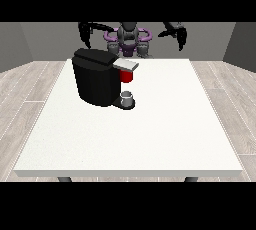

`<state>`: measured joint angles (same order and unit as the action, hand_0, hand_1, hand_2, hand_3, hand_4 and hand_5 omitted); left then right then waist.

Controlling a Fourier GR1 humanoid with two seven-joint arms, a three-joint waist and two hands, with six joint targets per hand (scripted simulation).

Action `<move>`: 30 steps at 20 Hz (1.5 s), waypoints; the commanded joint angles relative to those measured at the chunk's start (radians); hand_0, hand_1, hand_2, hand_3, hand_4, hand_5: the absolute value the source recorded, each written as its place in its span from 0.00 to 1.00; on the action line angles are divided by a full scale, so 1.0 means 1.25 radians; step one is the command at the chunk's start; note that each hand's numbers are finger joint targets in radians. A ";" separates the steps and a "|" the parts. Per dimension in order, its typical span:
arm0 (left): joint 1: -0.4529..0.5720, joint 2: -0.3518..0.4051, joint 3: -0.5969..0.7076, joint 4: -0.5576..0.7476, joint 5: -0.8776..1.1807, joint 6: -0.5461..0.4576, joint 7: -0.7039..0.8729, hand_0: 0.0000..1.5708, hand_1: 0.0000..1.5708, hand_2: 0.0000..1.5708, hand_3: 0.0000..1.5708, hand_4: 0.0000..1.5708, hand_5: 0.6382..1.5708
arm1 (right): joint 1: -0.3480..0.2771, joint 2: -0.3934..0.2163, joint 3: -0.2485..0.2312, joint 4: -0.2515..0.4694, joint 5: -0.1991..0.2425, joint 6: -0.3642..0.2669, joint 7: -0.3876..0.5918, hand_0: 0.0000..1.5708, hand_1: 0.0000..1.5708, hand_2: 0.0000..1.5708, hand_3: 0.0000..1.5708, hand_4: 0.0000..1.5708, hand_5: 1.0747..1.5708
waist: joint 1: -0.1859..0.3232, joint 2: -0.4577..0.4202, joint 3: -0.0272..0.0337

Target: Insert the coffee pod into the coffee machine and close the lid

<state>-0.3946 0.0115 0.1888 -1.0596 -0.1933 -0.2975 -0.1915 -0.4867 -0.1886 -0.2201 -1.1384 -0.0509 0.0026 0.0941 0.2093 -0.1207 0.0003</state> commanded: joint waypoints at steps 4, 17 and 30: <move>0.078 -0.009 -0.083 -0.154 0.059 0.057 0.081 0.00 0.00 0.00 0.00 0.24 1.00 | -0.028 0.017 0.033 0.056 0.010 0.002 0.007 0.00 0.00 0.00 0.00 0.00 1.00 | -0.016 0.019 -0.0001; 0.111 0.042 -0.034 -0.228 0.060 0.053 0.028 0.00 0.00 0.00 0.00 0.20 1.00 | -0.155 0.015 0.064 0.088 0.009 0.039 -0.028 0.00 0.00 0.00 0.00 0.00 1.00 | -0.056 0.134 -0.0003; 0.105 0.051 -0.057 -0.268 0.055 0.064 0.073 0.00 0.00 0.00 0.00 0.24 1.00 | -0.317 0.001 0.096 0.137 0.074 0.004 0.003 0.00 0.00 0.00 0.00 0.08 1.00 | -0.004 0.173 -0.0004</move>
<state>-0.2464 0.0917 0.1407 -1.3904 -0.1141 -0.2278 -0.1117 -0.7910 -0.1766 -0.1116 -0.9824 0.0142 0.0239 0.0697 0.1770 0.0702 -0.0001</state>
